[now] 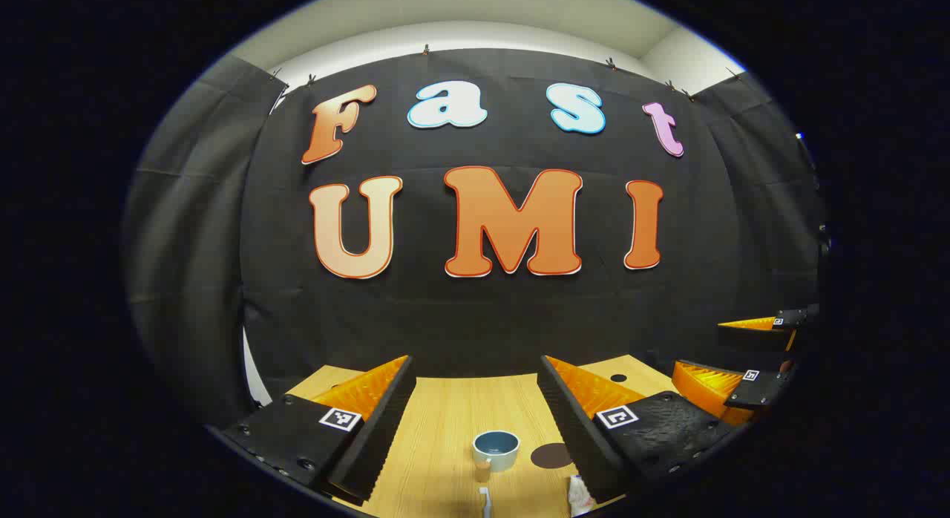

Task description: Put the toothbrush and toothpaste on the desktop into the cup, then pick up the cup and place it on the coaster on the desktop.

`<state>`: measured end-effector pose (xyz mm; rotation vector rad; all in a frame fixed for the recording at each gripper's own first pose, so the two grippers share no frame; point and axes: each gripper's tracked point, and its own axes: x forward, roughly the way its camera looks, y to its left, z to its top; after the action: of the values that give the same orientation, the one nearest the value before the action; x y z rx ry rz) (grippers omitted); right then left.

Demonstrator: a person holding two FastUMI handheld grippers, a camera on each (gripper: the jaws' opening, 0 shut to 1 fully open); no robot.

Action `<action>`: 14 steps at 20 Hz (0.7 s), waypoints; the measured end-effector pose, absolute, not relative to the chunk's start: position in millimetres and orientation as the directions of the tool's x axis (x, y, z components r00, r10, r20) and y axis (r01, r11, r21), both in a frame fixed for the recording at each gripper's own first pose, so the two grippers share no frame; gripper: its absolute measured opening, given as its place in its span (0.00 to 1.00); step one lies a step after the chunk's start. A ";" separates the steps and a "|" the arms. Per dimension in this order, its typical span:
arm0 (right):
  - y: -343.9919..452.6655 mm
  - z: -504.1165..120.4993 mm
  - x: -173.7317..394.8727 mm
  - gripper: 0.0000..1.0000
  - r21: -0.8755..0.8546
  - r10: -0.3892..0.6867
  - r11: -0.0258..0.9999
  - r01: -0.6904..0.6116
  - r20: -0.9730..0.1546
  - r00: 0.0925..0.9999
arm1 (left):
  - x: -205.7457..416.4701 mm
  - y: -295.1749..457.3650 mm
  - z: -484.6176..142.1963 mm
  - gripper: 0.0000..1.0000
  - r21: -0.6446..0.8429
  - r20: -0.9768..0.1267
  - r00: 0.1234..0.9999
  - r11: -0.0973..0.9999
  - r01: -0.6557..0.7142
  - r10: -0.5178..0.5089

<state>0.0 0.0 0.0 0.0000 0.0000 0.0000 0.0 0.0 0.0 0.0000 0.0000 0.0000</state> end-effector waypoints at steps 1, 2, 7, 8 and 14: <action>1.1 -1.8 0.3 0.98 -0.010 0.000 1.000 0.000 -0.006 1.000 | 1.1 0.2 -2.7 0.99 0.000 0.000 1.000 1.000 0.005 -0.005; 4.3 -1.0 1.6 0.98 -0.012 0.004 1.000 -0.004 -0.007 1.000 | 1.6 0.0 -3.4 1.00 0.004 0.001 1.000 1.000 0.009 -0.009; 11.7 3.6 8.6 0.98 -0.018 0.018 1.000 -0.019 -0.005 1.000 | 9.4 1.9 -2.2 0.99 0.015 0.008 1.000 1.000 0.016 -0.016; 11.8 4.1 10.3 0.98 -0.021 0.020 1.000 -0.020 -0.007 1.000 | 11.1 2.1 -1.6 0.99 0.014 0.008 1.000 1.000 0.014 -0.014; 15.1 6.8 17.8 0.98 -0.014 0.028 1.000 -0.028 -0.007 1.000 | 16.1 7.3 0.4 0.99 0.014 0.016 1.000 1.000 0.003 -0.003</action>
<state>17.8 15.1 6.8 -0.0143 0.0067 0.0278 16.1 7.3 0.4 0.0138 -0.0165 -0.0031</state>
